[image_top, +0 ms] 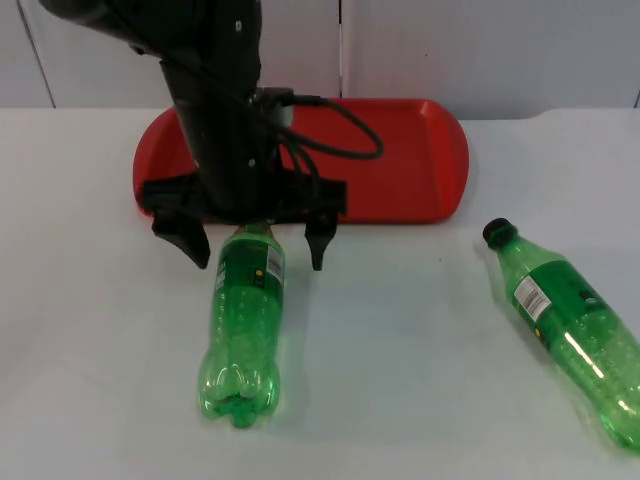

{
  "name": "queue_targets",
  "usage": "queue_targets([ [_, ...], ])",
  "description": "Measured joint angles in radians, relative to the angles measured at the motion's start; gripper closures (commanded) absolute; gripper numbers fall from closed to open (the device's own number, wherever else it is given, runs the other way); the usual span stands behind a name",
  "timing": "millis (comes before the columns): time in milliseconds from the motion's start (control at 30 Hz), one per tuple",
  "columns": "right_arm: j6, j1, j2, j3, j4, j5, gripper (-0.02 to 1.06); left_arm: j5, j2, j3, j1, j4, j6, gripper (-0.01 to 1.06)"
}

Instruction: Place the bottle upright on the tray.

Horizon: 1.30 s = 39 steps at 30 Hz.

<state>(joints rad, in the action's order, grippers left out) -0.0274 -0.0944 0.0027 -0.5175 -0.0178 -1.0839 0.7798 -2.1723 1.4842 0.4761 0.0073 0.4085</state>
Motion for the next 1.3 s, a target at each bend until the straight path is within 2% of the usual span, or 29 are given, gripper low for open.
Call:
queue_targets([
  [500,0.0,0.0,0.0,0.0,0.0,0.0,-0.01,-0.049,-0.103,0.0,0.0,0.004,0.001,0.05],
  [800,0.0,0.0,0.0,0.0,0.0,0.0,-0.01,-0.046,-0.109,0.004,0.0,0.012,0.001,0.14],
  [867,0.0,0.0,0.0,0.0,0.0,0.0,-0.01,-0.043,-0.109,0.004,0.0,0.012,0.001,0.3],
  [933,0.0,0.0,0.0,0.0,0.0,0.0,-0.01,-0.04,-0.109,0.004,0.0,0.014,0.001,0.54],
  [967,0.0,0.0,0.0,0.0,0.0,0.0,-0.01,-0.037,-0.11,0.004,0.0,0.014,0.001,0.54],
  [1100,0.0,0.0,0.0,0.0,0.0,0.0,-0.01,-0.028,-0.11,0.004,0.0,0.014,0.001,1.06],
  [1300,0.0,0.0,0.0,0.0,0.0,0.0,-0.01,-0.023,-0.11,0.006,0.0,0.005,0.001,1.05],
])
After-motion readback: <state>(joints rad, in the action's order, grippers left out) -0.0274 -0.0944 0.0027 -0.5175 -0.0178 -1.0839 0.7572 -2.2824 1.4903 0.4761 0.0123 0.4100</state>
